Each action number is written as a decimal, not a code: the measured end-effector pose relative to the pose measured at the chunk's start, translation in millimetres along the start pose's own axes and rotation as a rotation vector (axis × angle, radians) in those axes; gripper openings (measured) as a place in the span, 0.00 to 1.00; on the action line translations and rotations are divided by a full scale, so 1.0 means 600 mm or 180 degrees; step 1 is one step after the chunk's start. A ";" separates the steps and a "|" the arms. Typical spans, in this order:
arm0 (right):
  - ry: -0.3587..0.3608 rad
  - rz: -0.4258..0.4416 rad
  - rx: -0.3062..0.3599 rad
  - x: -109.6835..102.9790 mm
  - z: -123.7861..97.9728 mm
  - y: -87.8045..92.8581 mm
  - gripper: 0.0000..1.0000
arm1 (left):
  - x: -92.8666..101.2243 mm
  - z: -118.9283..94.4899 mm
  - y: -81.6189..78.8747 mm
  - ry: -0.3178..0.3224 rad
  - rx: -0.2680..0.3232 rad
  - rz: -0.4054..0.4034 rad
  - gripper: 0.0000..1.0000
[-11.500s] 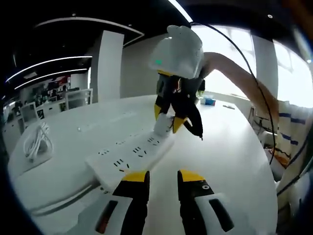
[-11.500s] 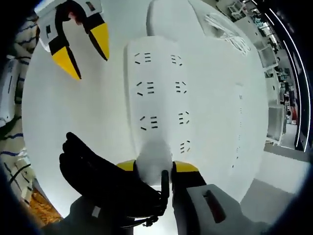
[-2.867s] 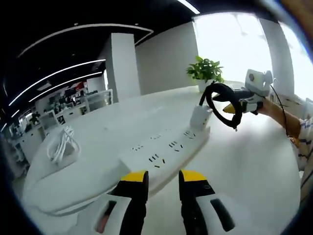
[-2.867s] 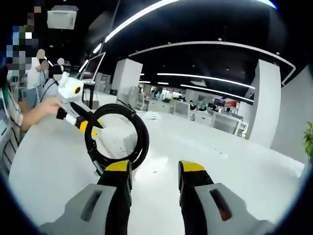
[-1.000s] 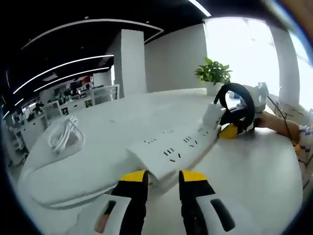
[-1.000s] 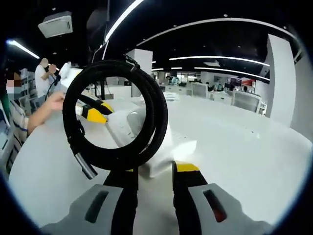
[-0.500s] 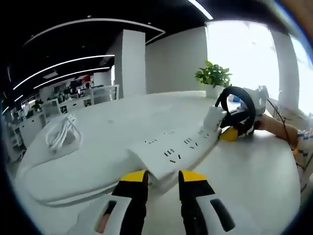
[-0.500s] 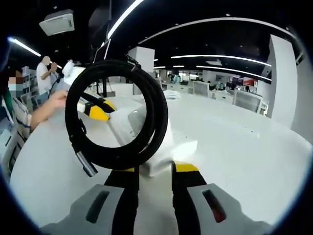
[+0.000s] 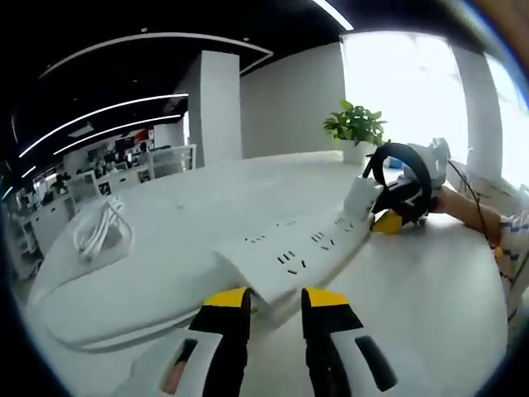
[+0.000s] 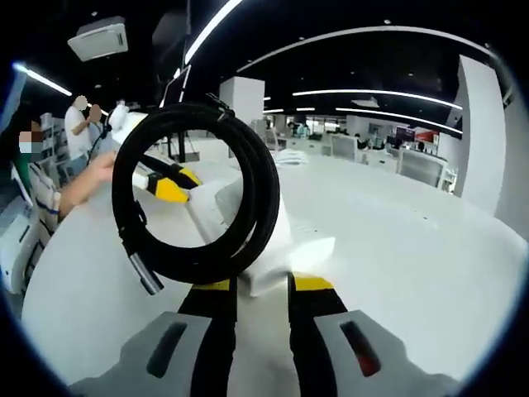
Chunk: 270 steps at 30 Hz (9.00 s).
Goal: Straighten the power strip on the desk, plug the charger into it
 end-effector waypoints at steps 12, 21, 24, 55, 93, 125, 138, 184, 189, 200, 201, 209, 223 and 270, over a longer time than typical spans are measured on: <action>0.0057 -0.0071 0.0003 0.005 -0.001 0.002 0.24 | 0.003 0.002 -0.001 -0.0009 0.0016 -0.0028 0.25; 0.0120 -0.0039 -0.0002 0.005 0.000 0.001 0.24 | 0.003 0.002 -0.001 -0.0043 0.0019 -0.0022 0.24; 0.0136 -0.0019 0.0018 0.005 0.000 0.001 0.24 | 0.005 0.004 0.000 -0.0100 0.0037 -0.0023 0.24; 0.0331 0.0116 -0.0016 0.014 0.002 0.000 0.21 | 0.009 0.007 0.001 -0.0124 0.0046 0.0037 0.26; 0.0817 0.0060 -0.0040 0.011 -0.031 0.000 0.21 | -0.003 0.003 -0.002 -0.0198 -0.0011 0.0137 0.25; 0.1399 0.0391 0.0018 -0.011 -0.108 0.019 0.22 | -0.010 -0.082 0.022 -0.0583 0.0137 -0.0016 0.26; 0.1450 0.0653 0.0174 -0.034 -0.138 0.023 0.23 | 0.023 -0.123 0.019 -0.0620 0.0256 -0.0051 0.28; 0.1544 0.0523 0.0165 -0.163 -0.170 0.000 0.29 | 0.101 -0.189 0.055 -0.0621 0.0309 -0.0184 0.34; 0.1559 0.0495 0.0172 -0.171 -0.171 -0.003 0.30 | 0.101 -0.194 0.063 -0.0684 0.0287 -0.0193 0.34; 0.1577 0.0534 0.0189 -0.194 -0.170 0.004 0.32 | 0.121 -0.218 0.066 -0.0690 0.0341 -0.0191 0.33; 0.1573 0.0541 0.0189 -0.197 -0.168 0.005 0.32 | 0.122 -0.220 0.066 -0.0694 0.0345 -0.0179 0.33; 0.1603 0.0504 0.0203 -0.223 -0.177 -0.004 0.33 | 0.133 -0.234 0.069 -0.0707 0.0367 -0.0159 0.34; 0.1671 0.0408 0.0161 -0.239 -0.189 -0.008 0.34 | 0.152 -0.259 0.075 -0.0762 0.0433 -0.0137 0.34; 0.1959 0.0659 0.0120 -0.231 -0.199 0.002 0.39 | 0.153 -0.292 0.116 -0.0958 0.0335 -0.0339 0.38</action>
Point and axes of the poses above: the point that each gripper's makers call its tool centre point, and the gripper's own axes: z roughly forward along the fingers, x roughly to its right, y roughly out of its underside, the point moved 5 cm from there along -z, roughly backward along the fingers, and after that the axes turned 7 degrees about -y, right-handed, at the moved point
